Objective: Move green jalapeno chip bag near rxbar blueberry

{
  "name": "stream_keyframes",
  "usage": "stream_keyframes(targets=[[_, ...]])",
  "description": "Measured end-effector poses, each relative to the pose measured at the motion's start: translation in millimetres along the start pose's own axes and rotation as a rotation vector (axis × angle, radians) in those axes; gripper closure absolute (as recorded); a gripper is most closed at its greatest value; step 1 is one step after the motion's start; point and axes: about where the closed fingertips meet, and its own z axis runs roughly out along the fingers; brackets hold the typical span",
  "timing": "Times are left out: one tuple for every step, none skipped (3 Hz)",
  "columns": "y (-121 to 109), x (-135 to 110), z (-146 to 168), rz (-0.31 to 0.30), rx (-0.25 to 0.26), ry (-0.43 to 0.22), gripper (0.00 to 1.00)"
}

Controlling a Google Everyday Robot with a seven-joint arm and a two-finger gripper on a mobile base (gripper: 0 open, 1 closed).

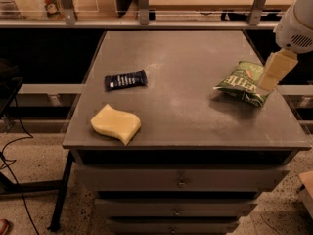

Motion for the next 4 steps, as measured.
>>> stream_keyframes(targets=[[-13,8,43,0.034,-0.013,0.011,0.00],[-13,14,75,0.045,-0.053,-0.006,0.00],[-10,12,98,0.042,-0.109,-0.065,0.18],[-5,9,109,0.035,-0.152,-0.106,0.41]])
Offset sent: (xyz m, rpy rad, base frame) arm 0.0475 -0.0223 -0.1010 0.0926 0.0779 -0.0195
